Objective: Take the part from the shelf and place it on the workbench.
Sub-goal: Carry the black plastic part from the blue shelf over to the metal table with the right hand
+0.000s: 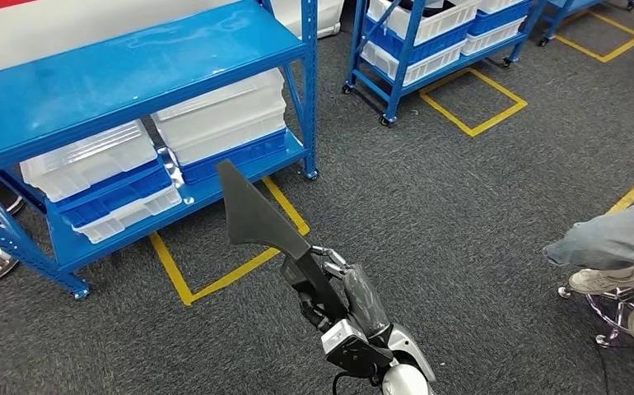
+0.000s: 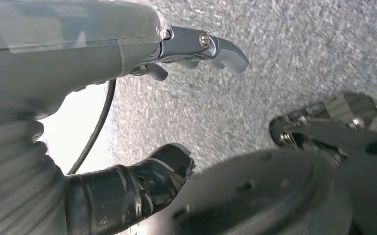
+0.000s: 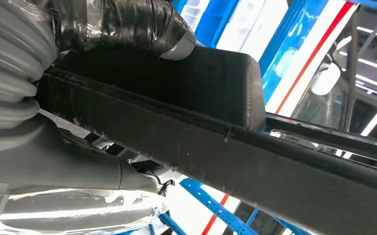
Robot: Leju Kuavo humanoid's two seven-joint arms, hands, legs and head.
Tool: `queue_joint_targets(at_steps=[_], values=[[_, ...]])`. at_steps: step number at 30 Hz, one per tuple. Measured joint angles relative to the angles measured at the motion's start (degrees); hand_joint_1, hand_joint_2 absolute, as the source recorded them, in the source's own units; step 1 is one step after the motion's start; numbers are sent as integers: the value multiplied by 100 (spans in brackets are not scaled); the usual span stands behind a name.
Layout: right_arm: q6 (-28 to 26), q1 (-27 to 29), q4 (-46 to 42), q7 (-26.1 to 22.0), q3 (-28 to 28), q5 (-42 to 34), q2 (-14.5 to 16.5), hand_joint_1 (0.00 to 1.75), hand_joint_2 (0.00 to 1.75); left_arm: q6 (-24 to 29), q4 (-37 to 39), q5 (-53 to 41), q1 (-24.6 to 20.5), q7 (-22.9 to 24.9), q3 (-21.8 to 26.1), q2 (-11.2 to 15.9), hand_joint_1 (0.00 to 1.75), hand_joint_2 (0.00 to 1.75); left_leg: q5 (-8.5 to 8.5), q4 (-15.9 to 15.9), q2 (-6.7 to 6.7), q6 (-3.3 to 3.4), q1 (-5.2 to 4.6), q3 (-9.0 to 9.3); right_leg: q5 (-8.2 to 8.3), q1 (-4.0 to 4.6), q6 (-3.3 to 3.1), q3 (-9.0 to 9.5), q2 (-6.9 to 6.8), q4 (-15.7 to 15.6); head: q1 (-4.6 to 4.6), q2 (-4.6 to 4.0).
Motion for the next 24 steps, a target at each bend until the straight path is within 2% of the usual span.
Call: queue_joint_targets(at_steps=[1, 2, 3, 5, 6, 7, 8, 9, 10, 12, 13, 14, 16, 18, 20, 21, 22, 23, 24], values=[[-2, 13, -8, 0, 1, -1, -8, 173, 175, -5, 0, -17, -10, -4, 0, 1, 0, 175, 24, -18, 72, 39, -2, -2, 4, -9, 35, -20, 2, 8, -1, 0], [-4, 24, -17, 0, 1, -3, -19, 173, 175, -8, 1, -33, -11, -7, 0, 3, 0, 175, 49, -36, 149, 85, -2, -4, -51, -9, 63, -64, -80, 79, 7, 0], [-7, 31, -26, -1, 1, -6, -27, 173, 175, -10, 0, -45, -6, -10, 0, 6, 0, 175, 73, -57, 229, 126, 0, -10, -177, -4, 80, -148, -212, 263, 16, 0], [-14, 41, -40, -2, 1, -14, -40, 173, 175, -11, 1, -55, 9, -14, 0, 13, 0, 175, 92, -68, 384, 168, -30, -34, -569, 2, 103, -435, -500, 925, 32, 0], [-16, 51, -40, -2, 1, -19, -43, 173, 175, -11, 1, -56, 13, -14, 0, 16, 0, 175, 94, -67, 463, 175, -45, -46, -725, 0, 113, -575, -552, 1270, 31, 0], [-17, 63, -40, -1, 1, -22, -49, 173, 175, -12, 1, -56, 15, -14, 0, 17, 0, 175, 95, -67, 541, 176, -57, -53, -792, -1, 114, -649, -577, 1482, 32, 0], [-17, 76, -40, -1, 1, -26, -57, 173, 175, -13, 1, -57, 15, -14, 0, 19, 0, 175, 96, -67, 615, 177, -67, -56, -754, 1, 106, -619, -592, 1493, 32, 0], [-17, 84, -41, 0, 1, -31, -66, 173, 175, -14, 1, -57, 10, -15, 0, 20, 0, 175, 95, -67, 686, 177, -74, -55, -623, 7, 87, -475, -615, 1283, 32, 0], [-17, 88, -46, 0, 1, -34, -74, 173, 175, -14, 1, -57, 4, -16, 0, 20, 0, 175, 93, -67, 750, 175, -80, -50, -445, 22, 53, -244, -676, 902, 32, 0], [-19, 83, -68, -1, 1, -37, -81, 173, 175, -15, 1, -57, -4, -18, 0, 19, 0, 175, 87, -66, 853, 155, -100, -45, -234, 95, -25, 159, -897, 178, 31, 0], [-19, 81, -83, -2, 1, -39, -83, 173, 175, -15, 1, -58, -9, -19, 0, 18, 0, 175, 83, -66, 897, 137, -109, -43, -205, 133, -57, 250, -972, -13, 30, 0], [-20, 80, -94, -2, 1, -40, -86, 173, 175, -15, 1, -58, -15, -19, 0, 17, 0, 175, 83, -70, 945, 117, -115, -40, -219, 164, -77, 261, -993, -73, 29, 0], [-22, 87, -108, -2, 1, -44, -93, 173, 175, -16, 0, -62, -41, -22, 0, 20, 0, 175, 66, -74, 1002, 65, -113, -22, -174, 157, -123, 257, -882, -128, 30, 0], [-20, 82, -121, -1, 1, -52, -98, 173, 175, -17, -1, -73, -41, -29, 0, 25, 0, 175, -95, 119, 812, 17, -101, -87, -118, 107, -188, 281, -775, -204, 28, 0], [-2, 68, -128, -1, 2, -61, -97, 173, 175, -17, 0, -86, -22, -34, 0, 27, 0, 175, -444, 730, 543, -14, -85, -358, -88, 79, -225, 284, -668, -231, 25, 0], [7, 65, -127, 1, 3, -63, -96, 173, 175, -18, 1, -92, -14, -34, 0, 27, 0, 175, -603, 1100, 487, -28, -79, -530, -85, 78, -231, 274, -608, -223, 22, 0], [17, 67, -127, 1, 4, -67, -96, 173, 175, -19, 1, -99, -6, -34, 0, 26, 0, 175, -679, 1370, 466, -43, -71, -657, -84, 77, -232, 265, -542, -211, 23, 0], [24, 68, -126, 2, 5, -73, -96, 173, 175, -23, 1, -107, 1, -35, 0, 27, 0, 175, -645, 1461, 458, -56, -62, -704, -84, 74, -232, 256, -471, -192, 23, 0], [28, 67, -126, 3, 6, -80, -96, 173, 175, -27, 1, -116, 5, -36, 0, 29, 0, 175, -499, 1324, 449, -66, -52, -645, -88, 65, -226, 247, -397, -168, 23, 0]])
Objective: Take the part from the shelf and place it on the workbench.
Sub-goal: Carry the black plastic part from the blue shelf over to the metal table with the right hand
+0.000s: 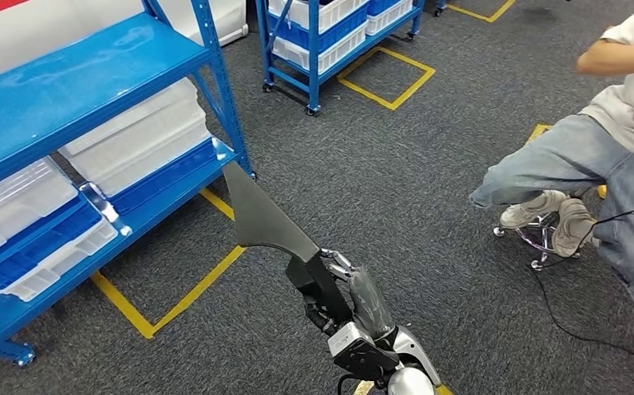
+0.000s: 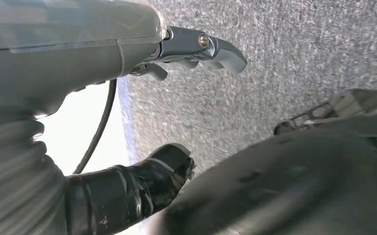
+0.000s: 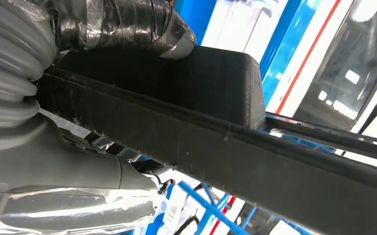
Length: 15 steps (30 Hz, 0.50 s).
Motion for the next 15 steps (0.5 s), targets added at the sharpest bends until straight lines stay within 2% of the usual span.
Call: queue_joint_targets(at_steps=[1, 3, 5, 6, 7, 8, 9, 11, 12, 13, 14, 15], values=[[4, -4, -1, 0, 2, -6, 0, 173, 175, -3, 0, -8, 1, -3, 0, 3, 0, 175, 215, -318, -45, -9, 16, 145, -9, -12, 13, -7, 73, 31, 0, 0], [5, -19, -2, 2, 7, -13, 1, 173, 175, -6, 3, -17, 7, -8, 0, 8, 0, 175, 501, -1003, -309, -12, 58, 449, -35, -28, 63, -58, 203, 118, 3, 0], [7, -34, -3, 5, 14, -14, 4, 173, 175, -7, 9, -19, 5, -15, 0, 8, 0, 175, 527, -1270, -513, 18, 67, 548, -26, -39, 142, -149, 318, 182, 4, 0], [7, -38, -3, 6, 16, -14, 5, 173, 175, -7, 11, -19, -6, -17, 0, 8, 0, 175, 525, -1295, -498, 47, 56, 549, -6, -43, 185, -187, 384, 192, 4, 0], [8, -34, -4, 6, 18, -14, 6, 173, 175, -7, 11, -19, -15, -19, 0, 8, 0, 175, 545, -1303, -428, 87, 57, 548, 8, -56, 220, -208, 423, 186, 3, 0], [7, -33, -4, 6, 19, -14, 5, 173, 175, -7, 11, -19, -19, -18, 0, 9, 0, 175, 566, -1330, -354, 126, 58, 558, -10, -55, 248, -231, 377, 213, 6, 0], [7, -38, -5, 6, 19, -14, 5, 173, 175, -7, 11, -19, -15, -17, 0, 11, 0, 175, 587, -1360, -275, 167, 63, 568, -86, -51, 272, -286, 264, 324, 11, 0], [5, -51, -6, 6, 19, -14, 5, 173, 175, -8, 11, -19, -2, -17, 0, 16, 0, 175, 604, -1392, -122, 218, 49, 575, -395, -52, 319, -540, -43, 871, 21, 0], [5, -52, -5, 6, 20, -14, 5, 173, 175, -8, 11, -19, 1, -17, 0, 17, 0, 175, 603, -1393, -45, 231, 40, 572, -560, -64, 341, -714, -128, 1241, 24, 0], [5, -48, -3, 7, 20, -14, 4, 173, 175, -8, 11, -19, 2, -17, 0, 18, 0, 175, 599, -1393, 32, 234, 33, 570, -660, -79, 359, -856, -163, 1541, 25, 0], [6, -42, -1, 8, 21, -14, 3, 173, 175, -8, 11, -19, 2, -17, 0, 19, 0, 175, 595, -1393, 107, 235, 30, 571, -663, -91, 371, -920, -181, 1679, 24, 0], [6, -39, 2, 9, 21, -14, 2, 173, 175, -8, 11, -19, -1, -17, 0, 19, 0, 175, 589, -1393, 176, 232, 29, 575, -560, -101, 377, -874, -202, 1596, 25, 0]])
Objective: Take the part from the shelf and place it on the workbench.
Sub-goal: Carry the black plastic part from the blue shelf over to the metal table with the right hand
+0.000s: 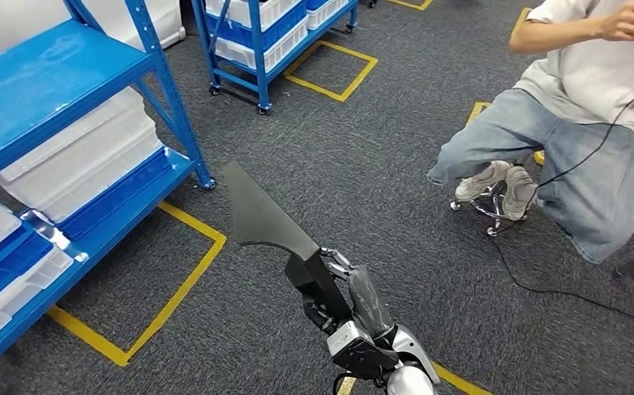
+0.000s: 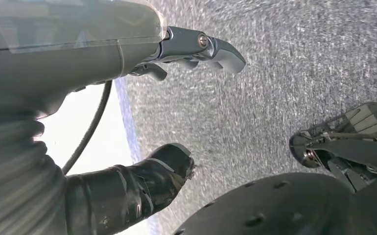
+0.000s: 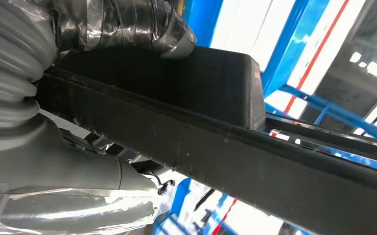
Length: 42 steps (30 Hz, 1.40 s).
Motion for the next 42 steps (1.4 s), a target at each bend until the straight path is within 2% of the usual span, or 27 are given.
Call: queue_joint_targets(at_steps=[2, 4, 5, 7, 8, 10, 12, 13, 14, 15, 16, 18, 20, 21, 22, 23, 25, 27, 29, 30, 31, 32, 34, 36, 38, 40, 42], values=[[2, -5, 2, 1, 0, -1, -2, 173, 175, 0, 0, -2, -8, 0, 0, 0, 0, 175, -19, 0, 125, -19, 0, 23, 350, 1, -17, 367, -138, -701, 0, 0], [12, -22, 0, 3, 2, -9, -1, 173, 175, -1, 0, -9, -12, 0, 0, -1, 0, 175, -47, 4, 226, -63, -22, 45, 532, 67, -76, 688, -337, -1330, -2, 0], [23, -30, -1, 4, 3, -19, -1, 173, 175, -1, 0, -13, -14, 0, 0, -2, 0, 175, -60, 3, 272, -89, -31, 55, 531, 100, -108, 739, -382, -1449, -2, 0], [55, -40, -5, 5, 6, -44, -1, 173, 175, -4, -1, -17, -32, 0, 0, -4, 0, 175, -76, -17, 369, -150, -39, 86, 535, 123, -174, 746, -290, -1484, -4, 0], [71, -44, -7, 5, 10, -52, 2, 173, 175, -5, -1, -17, -44, 1, 0, -5, 0, 175, -105, 0, 352, -180, -28, 98, 549, 112, -207, 761, -235, -1516, -3, 0], [88, -74, -9, 6, 20, -62, 14, 173, 175, -7, -2, -17, -53, 2, 1, -7, 0, 175, -313, 288, 146, -219, -8, -14, 587, 76, -287, 798, -127, -1584, -5, 0], [95, -108, -7, 8, 40, -67, 27, 173, 175, -7, -1, -17, -44, 3, 3, -9, 0, 175, -657, 967, -103, -230, 3, -344, 596, 65, -335, 804, -25, -1598, -8, 0], [98, -114, -4, 9, 50, -68, 31, 173, 175, -7, -1, -17, -40, 4, 5, -10, 0, 175, -770, 1304, -147, -237, 3, -518, 594, 66, -345, 804, 39, -1594, -9, 0], [103, -115, 0, 11, 58, -72, 31, 173, 175, -7, 0, -17, -36, 8, 10, -11, 0, 175, -784, 1502, -166, -241, 3, -633, 591, 69, -348, 806, 109, -1587, -9, 0], [109, -114, 4, 13, 63, -79, 32, 173, 175, -7, 0, -18, -29, 13, 17, -11, 0, 175, -684, 1498, -174, -240, 3, -658, 588, 70, -348, 810, 188, -1577, -10, 0], [117, -115, 7, 14, 64, -87, 34, 173, 175, -7, 0, -19, -24, 17, 25, -11, 0, 175, -487, 1282, -198, -232, 4, -586, 582, 68, -342, 814, 267, -1565, -10, 0], [136, -127, 8, 14, 69, -99, 45, 173, 175, -7, 1, -20, -6, 28, 44, -9, 0, 175, -75, 572, -407, -200, 12, -312, 561, 65, -311, 798, 405, -1519, -9, 0], [157, -145, 9, 15, 90, -101, 57, 173, 175, -8, 4, -20, -5, 34, 68, -7, 0, 175, 55, 134, -616, -165, 16, -146, 554, 56, -255, 735, 517, -1465, -7, 0], [166, -150, 10, 16, 103, -102, 61, 173, 175, -8, 5, -20, -14, 37, 79, -7, 0, 175, 34, 83, -641, -146, 9, -128, 565, 46, -221, 704, 574, -1457, -8, 0], [172, -153, 10, 17, 115, -102, 62, 173, 175, -10, 5, -20, -30, 38, 86, -8, 0, 175, 39, 50, -591, -122, 14, -115, 584, 43, -185, 685, 632, -1466, -7, 0], [175, -151, 9, 18, 123, -103, 62, 173, 175, -13, 5, -20, -44, 39, 90, -12, 0, 175, 56, 23, -527, -91, 22, -99, 585, 47, -156, 676, 609, -1467, -8, 0], [178, -166, 8, 19, 133, -108, 61, 173, 175, -16, 6, -26, -37, 46, 95, -21, 0, 175, 86, -51, -376, -18, 43, -52, 451, 73, -105, 581, 344, -1269, 21, 0], [183, -184, 9, 20, 146, -117, 60, 173, 175, -14, 6, -38, -15, 50, 97, -24, 0, 175, 86, -79, -221, 22, 28, -27, 142, 53, -63, 289, 60, -672, 48, 0], [186, -182, 22, 25, 157, -123, 60, 173, 175, -13, 7, -53, -12, 51, 98, -26, 0, 175, 69, -76, -74, 30, 20, -23, -37, 11, -26, -8, 15, -102, 48, 0], [188, -179, 33, 28, 160, -127, 60, 173, 175, -13, 7, -65, -16, 51, 98, -29, 0, 175, 57, -74, -5, 26, 21, -17, 11, -7, -11, -38, 2, -54, 48, 0], [189, -179, 43, 32, 160, -132, 60, 173, 175, -14, 6, -78, -20, 52, 98, -34, 0, 175, 43, -72, 60, 16, 23, -4, 159, -22, -1, 53, -26, -233, 48, 0], [193, -182, 49, 34, 160, -139, 60, 173, 175, -15, 6, -90, -24, 52, 98, -38, 0, 175, 25, -70, 119, -1, 25, 16, 357, -31, 1, 238, -94, -582, 48, 0], [206, -202, 52, 37, 160, -154, 60, 173, 175, -19, 6, -109, -23, 52, 98, -42, 0, 175, -19, -62, 221, -56, 8, 58, 582, 12, -28, 601, -328, -1265, 46, 0], [218, -224, 54, 39, 161, -164, 60, 173, 175, -24, 5, -122, -29, 47, 98, -41, 0, 175, -51, -67, 314, -121, -17, 94, 571, 78, -88, 704, -420, -1490, 43, 0], [233, -230, 51, 42, 162, -168, 60, 173, 175, -31, 4, -144, -48, 39, 98, -42, 0, 175, -83, -84, 393, -187, -10, 138, 579, 82, -164, 712, -291, -1519, 43, 0], [262, -240, 45, 44, 162, -172, 62, 173, 175, -35, 4, -163, -61, 32, 98, -42, 0, 175, -233, 91, 227, -235, 14, 93, 599, 52, -246, 752, -171, -1572, 40, 0], [286, -260, 42, 45, 164, -175, 67, 173, 175, -34, 4, -171, -60, 28, 98, -43, 0, 175, -558, 708, -54, -248, 25, -201, 607, 42, -309, 776, -59, -1596, 33, 0]])
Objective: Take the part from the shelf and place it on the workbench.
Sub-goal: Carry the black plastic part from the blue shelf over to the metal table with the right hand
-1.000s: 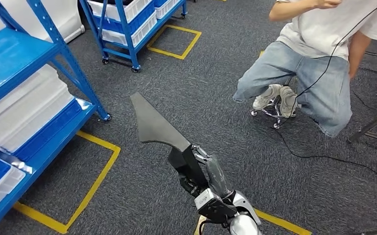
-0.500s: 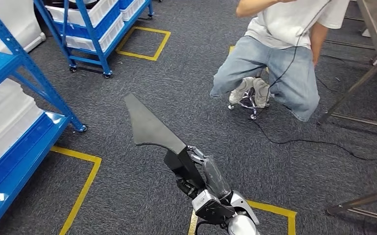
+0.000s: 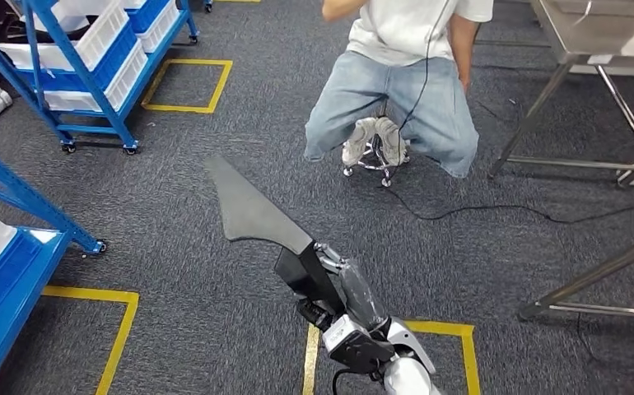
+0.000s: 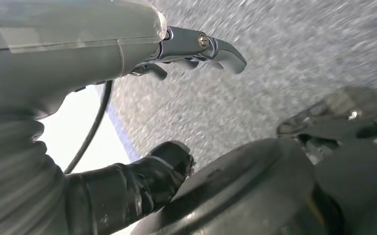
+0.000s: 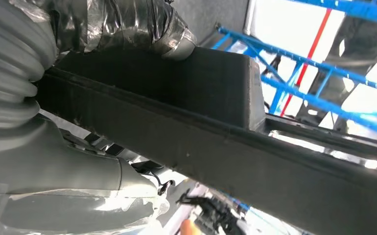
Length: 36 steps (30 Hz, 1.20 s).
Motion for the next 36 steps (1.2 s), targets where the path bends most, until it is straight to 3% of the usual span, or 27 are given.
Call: queue_joint_targets(at_steps=[2, 3, 4, 5, 7, 9, 11, 13, 16, 18, 19, 20, 22, 24, 25, 27, 29, 31, 33, 34, 35, 36], values=[[7, -5, 6, 2, 3, -1, 3, 173, 175, 1, 0, -2, 4, 0, 0, -1, 0, 175, -224, 707, -102, 2, -4, -395, -7, 19, -31, 6, 142, 8, -4, 0], [7, -2, 9, 3, 4, -2, 3, 173, 175, 1, 0, -2, 8, 0, 0, 0, 0, 175, -183, 842, -117, 8, -6, -502, -13, 28, -36, 13, 224, 15, -4, 0], [7, 0, 13, 3, 5, -2, 3, 173, 175, 1, 0, -2, 16, 1, 0, 1, 0, 175, -20, 742, -132, 22, -6, -503, -20, 34, -38, 23, 314, 24, -4, 0], [7, -1, 14, 4, 6, -2, 3, 173, 175, 1, 0, -3, 24, 1, 0, 2, 0, 175, 221, 441, -173, 42, -6, -409, -31, 36, -34, 35, 399, 35, -4, 0], [10, -6, 14, 4, 10, -3, 3, 173, 175, 0, 1, -4, 50, 0, 0, 11, 0, 175, 606, -299, -406, 91, 0, -139, -57, 34, -6, 34, 549, 72, -3, 0], [17, -8, 14, 4, 14, -5, 3, 173, 175, -6, 2, -5, 45, -5, 0, 20, 0, 175, 687, -640, -567, 117, -8, -3, -65, 17, 51, -4, 662, 98, -3, 0], [23, -8, 13, 4, 16, -8, 2, 173, 175, -21, 1, -5, 5, -15, 1, 16, 0, 175, 683, -685, -491, 141, -12, 29, -53, 4, 122, -28, 766, 84, -3, 0], [30, -15, 12, 3, 17, -10, -2, 173, 175, -38, 1, -4, -12, -22, 2, 17, 0, 175, 711, -764, -362, 205, 12, 79, -126, 23, 183, -63, 621, 169, 14, 0], [56, -49, 12, 2, 19, -11, -8, 173, 175, -50, 0, -4, 6, -30, 8, 21, 0, 175, 718, -829, -141, 286, 14, 126, -584, 5, 261, -474, 158, 1026, 50, 0], [80, -50, 19, 3, 20, -11, -12, 173, 175, -51, 0, -4, 14, -31, 15, 22, 0, 175, 697, -825, 2, 289, 10, 137, -752, -39, 304, -761, 79, 1576, 50, 0], [90, -48, 24, 3, 20, -11, -15, 173, 175, -51, 0, -4, 14, -30, 18, 22, 0, 175, 681, -822, 72, 282, 13, 149, -688, -61, 323, -778, 58, 1592, 50, 0], [97, -48, 27, 4, 21, -11, -19, 173, 175, -52, 0, -4, 14, -30, 20, 22, 0, 175, 664, -818, 133, 272, 17, 165, -548, -78, 336, -699, 32, 1428, 50, 0], [103, -59, 30, 4, 23, -12, -21, 173, 175, -57, 0, -5, 14, -30, 24, 22, 0, 175, 613, -805, 248, 221, 18, 219, -171, -75, 338, -296, -180, 660, 51, 0], [108, -80, 30, 4, 29, -13, -22, 173, 175, -62, 0, -6, 12, -34, 31, 23, 0, 175, 564, -789, 350, 149, -8, 260, -14, -18, 288, -33, -399, 119, 48, 0], [112, -86, 30, 4, 32, -13, -24, 173, 175, -62, 0, -8, 7, -36, 34, 24, 0, 175, 548, -792, 405, 116, -27, 276, -42, 13, 258, -22, -430, 69, 45, 0], [121, -89, 26, 4, 35, -13, -27, 173, 175, -61, 0, -10, -13, -39, 36, 24, 0, 175, 513, -810, 512, 51, -31, 316, -36, 12, 188, -28, -296, 46, 42, 0], [128, -98, 17, 1, 38, -15, -30, 173, 175, -61, 0, -12, -20, -42, 39, 28, 0, 175, 365, -645, 360, 2, -9, 281, -17, -18, 114, 3, -163, 5, 36, 0], [129, -114, 11, -2, 49, -20, -26, 173, 175, -62, 0, -13, -13, -44, 44, 32, 0, 175, 30, -15, 40, -9, 3, -6, -9, -31, 53, 24, -42, -16, 27, 0], [129, -116, 15, 0, 72, -22, -24, 173, 175, -62, 0, -13, -7, -44, 51, 35, 0, 175, -242, 753, -101, -9, -1, -420, -16, -18, 21, 30, 98, -10, 22, 0], [129, -111, 17, 1, 84, -22, -25, 173, 175, -62, 0, -13, -4, -44, 56, 37, 0, 175, -227, 925, -120, -8, -2, -540, -22, -12, 17, 37, 179, -4, 21, 0], [129, -109, 19, 2, 92, -22, -25, 173, 175, -62, 0, -14, 4, -43, 62, 40, 0, 175, -81, 853, -130, -1, -1, -549, -30, -10, 19, 49, 268, 5, 21, 0], [129, -108, 19, 2, 97, -22, -25, 173, 175, -62, 0, -16, 12, -43, 67, 44, 0, 175, 153, 575, -155, 10, 2, -461, -41, -11, 28, 63, 355, 17, 21, 0]])
